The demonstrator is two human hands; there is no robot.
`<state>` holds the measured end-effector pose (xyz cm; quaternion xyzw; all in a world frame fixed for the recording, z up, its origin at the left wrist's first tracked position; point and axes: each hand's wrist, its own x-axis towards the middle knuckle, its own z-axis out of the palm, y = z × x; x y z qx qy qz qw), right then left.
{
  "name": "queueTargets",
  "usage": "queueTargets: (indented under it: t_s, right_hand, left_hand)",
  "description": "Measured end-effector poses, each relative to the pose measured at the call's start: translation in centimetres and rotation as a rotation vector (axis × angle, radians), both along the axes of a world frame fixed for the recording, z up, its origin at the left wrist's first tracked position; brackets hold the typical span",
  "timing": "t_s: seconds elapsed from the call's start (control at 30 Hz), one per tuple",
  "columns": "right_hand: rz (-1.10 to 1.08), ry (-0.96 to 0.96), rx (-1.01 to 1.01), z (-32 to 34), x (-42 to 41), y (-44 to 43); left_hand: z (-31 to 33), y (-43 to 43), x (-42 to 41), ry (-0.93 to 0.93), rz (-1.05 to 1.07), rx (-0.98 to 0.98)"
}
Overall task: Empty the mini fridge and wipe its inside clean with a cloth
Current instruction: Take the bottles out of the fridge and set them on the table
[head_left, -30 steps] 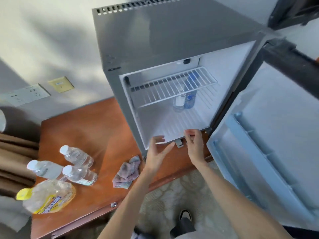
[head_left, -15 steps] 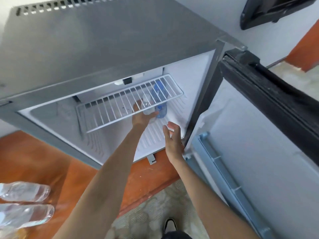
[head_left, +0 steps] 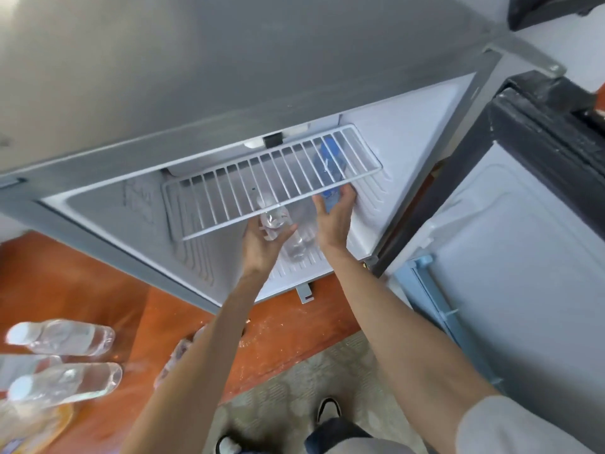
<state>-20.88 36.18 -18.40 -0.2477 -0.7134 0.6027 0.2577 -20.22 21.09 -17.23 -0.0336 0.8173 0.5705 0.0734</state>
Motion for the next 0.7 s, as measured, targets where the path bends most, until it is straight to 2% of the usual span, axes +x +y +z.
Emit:
queueTargets:
  t_s: [0.17, 0.27, 0.37, 0.43, 0.57, 0.7]
  right_hand:
    - [-0.086, -0.050, 0.119, -0.7, -2.9, -1.5]
    - [-0.139, -0.095, 0.179, -1.0, -4.1, -1.7]
    - [-0.180, -0.049, 0.255, -1.1, -4.7, -1.8]
    - [-0.134, 0.022, 0.310, -1.5, -5.1, -1.8]
    - [0.087, -0.033, 0.274, -1.7, -4.4, -2.1]
    - [0.200, -0.011, 0.332, -1.2, -1.2, -2.0]
  left_hand:
    - [-0.4, -3.0, 3.9, 0.074, -0.043, -0.096]
    - [-0.4, -3.9, 5.8, 0.081, -0.070, -0.083]
    - [-0.4, -4.5, 7.4, 0.092, -0.075, -0.052]
    - [-0.5, -5.2, 8.3, 0.074, -0.064, -0.017]
    - [-0.7, -7.0, 9.9, 0.045, -0.067, -0.032]
    - [-0.2, -8.9, 12.2, 0.002, -0.064, 0.025]
